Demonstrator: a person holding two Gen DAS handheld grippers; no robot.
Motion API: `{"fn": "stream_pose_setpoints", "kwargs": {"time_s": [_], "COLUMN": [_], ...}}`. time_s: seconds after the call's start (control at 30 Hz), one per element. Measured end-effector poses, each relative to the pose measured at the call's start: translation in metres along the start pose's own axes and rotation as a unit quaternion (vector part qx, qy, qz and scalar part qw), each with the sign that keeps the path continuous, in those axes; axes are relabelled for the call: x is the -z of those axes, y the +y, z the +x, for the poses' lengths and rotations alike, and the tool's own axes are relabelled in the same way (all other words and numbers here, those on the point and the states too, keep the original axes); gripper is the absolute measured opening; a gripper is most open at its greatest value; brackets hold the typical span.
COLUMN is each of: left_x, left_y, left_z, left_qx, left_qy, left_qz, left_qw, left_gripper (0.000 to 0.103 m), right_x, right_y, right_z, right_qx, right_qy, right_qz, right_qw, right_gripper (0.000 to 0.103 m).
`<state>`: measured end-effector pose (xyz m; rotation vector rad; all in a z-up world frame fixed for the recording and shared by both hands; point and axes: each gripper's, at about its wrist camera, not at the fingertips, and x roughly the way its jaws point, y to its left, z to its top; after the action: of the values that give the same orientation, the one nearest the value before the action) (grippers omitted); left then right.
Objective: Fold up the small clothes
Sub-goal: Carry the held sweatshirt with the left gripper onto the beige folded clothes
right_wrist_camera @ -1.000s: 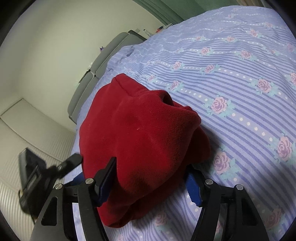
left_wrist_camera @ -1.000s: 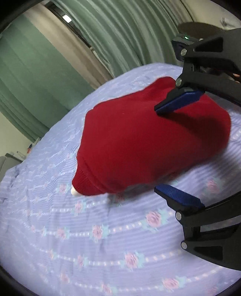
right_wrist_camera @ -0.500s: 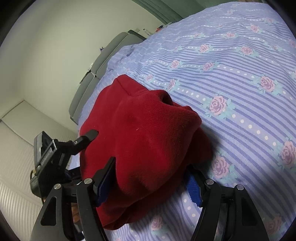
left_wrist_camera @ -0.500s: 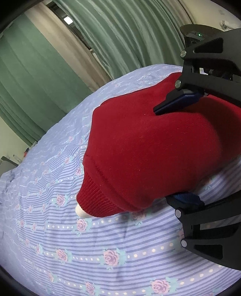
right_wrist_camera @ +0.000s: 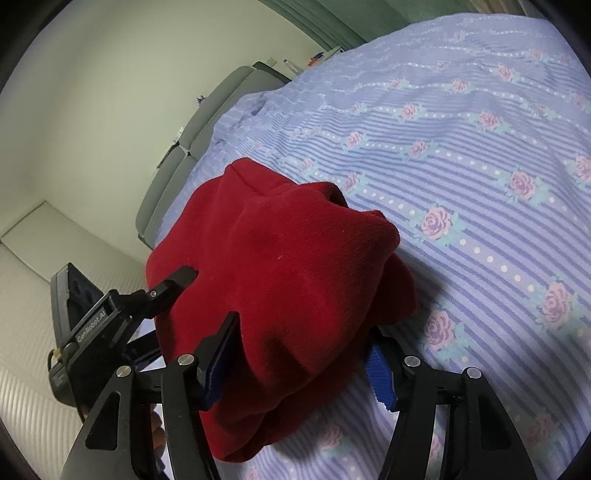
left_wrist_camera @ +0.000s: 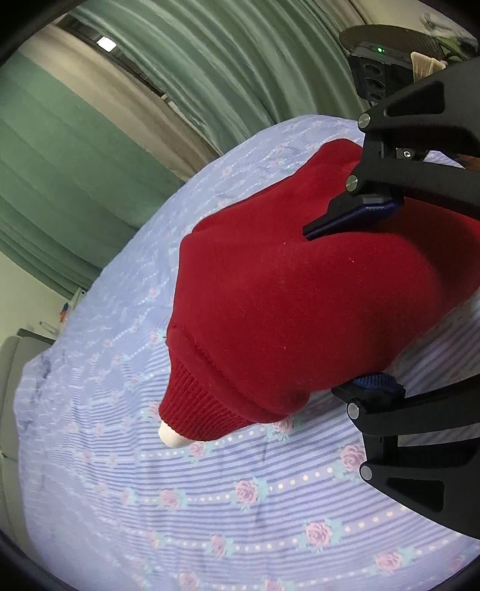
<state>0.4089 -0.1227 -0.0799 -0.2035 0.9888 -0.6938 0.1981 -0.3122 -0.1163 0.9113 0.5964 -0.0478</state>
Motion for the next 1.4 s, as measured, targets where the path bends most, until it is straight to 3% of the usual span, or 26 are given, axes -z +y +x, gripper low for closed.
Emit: {"fn": "stream_pose_setpoints", "kwargs": {"time_s": [0.2, 0.63, 1.07, 1.4], "left_x": [0.003, 0.032, 0.093, 0.131], "left_y": [-0.022, -0.044, 0.022, 0.1], "left_z": [-0.042, -0.184, -0.313, -0.407], "left_qx": [-0.009, -0.047, -0.102, -0.159], "left_qy": [-0.036, -0.128, -0.189, -0.204], "left_qz": [0.022, 0.056, 0.047, 0.025], "left_qw": [0.9991, 0.9891, 0.9755, 0.9658], "left_gripper": [0.062, 0.062, 0.062, 0.062], "right_x": [0.002, 0.032, 0.116, 0.196], "right_y": [0.018, 0.093, 0.185, 0.267], "right_z": [-0.029, -0.097, -0.114, -0.088], "right_qx": [-0.02, -0.089, -0.134, -0.168], "right_qy": [-0.012, -0.029, 0.011, 0.054], "right_qz": [-0.015, -0.071, -0.151, -0.205], "right_qw": [1.0, 0.993, 0.979, 0.963], "right_gripper": [0.062, 0.062, 0.062, 0.062]}}
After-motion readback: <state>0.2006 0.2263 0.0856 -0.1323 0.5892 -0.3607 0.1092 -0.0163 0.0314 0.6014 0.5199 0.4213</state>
